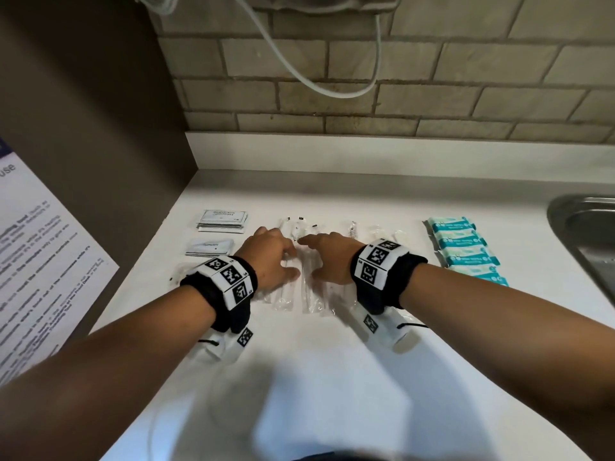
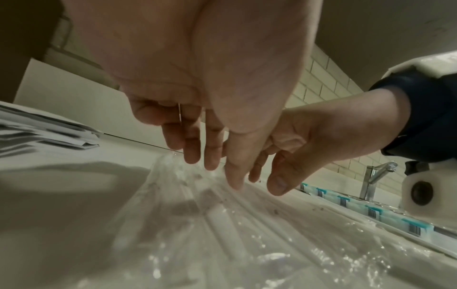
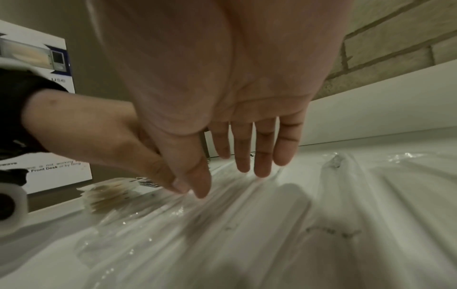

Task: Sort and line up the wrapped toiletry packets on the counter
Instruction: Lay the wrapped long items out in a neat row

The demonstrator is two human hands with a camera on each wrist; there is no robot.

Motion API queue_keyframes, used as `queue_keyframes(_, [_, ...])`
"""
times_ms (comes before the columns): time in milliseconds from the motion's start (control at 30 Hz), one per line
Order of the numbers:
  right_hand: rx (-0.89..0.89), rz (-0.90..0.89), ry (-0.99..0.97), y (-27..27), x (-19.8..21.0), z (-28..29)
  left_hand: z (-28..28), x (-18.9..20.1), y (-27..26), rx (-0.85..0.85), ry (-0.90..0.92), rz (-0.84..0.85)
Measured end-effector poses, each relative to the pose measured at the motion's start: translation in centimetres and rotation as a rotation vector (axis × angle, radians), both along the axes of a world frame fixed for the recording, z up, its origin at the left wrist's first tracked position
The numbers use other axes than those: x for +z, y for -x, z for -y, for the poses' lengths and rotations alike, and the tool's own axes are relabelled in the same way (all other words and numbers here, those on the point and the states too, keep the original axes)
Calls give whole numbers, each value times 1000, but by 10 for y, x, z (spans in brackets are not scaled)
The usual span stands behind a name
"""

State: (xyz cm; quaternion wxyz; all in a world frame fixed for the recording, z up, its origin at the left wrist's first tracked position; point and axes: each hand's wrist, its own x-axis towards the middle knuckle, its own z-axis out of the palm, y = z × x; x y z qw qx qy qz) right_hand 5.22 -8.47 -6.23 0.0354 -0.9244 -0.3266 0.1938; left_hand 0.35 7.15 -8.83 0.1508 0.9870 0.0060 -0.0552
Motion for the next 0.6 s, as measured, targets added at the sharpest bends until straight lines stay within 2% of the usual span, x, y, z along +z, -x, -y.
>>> queue_keyframes(100, [-43, 7, -2, 1, -2, 6, 4, 0, -5, 68, 47, -30])
queue_keyframes(367, [55, 79, 48, 10, -14, 9, 14, -1, -16, 157, 52, -130])
queue_keyframes(533, [35, 136, 77, 11, -14, 9, 14, 7, -15, 207, 86, -114])
queue_keyframes(600, [12, 116, 71, 11, -13, 11, 13, 9, -17, 246, 168, -70])
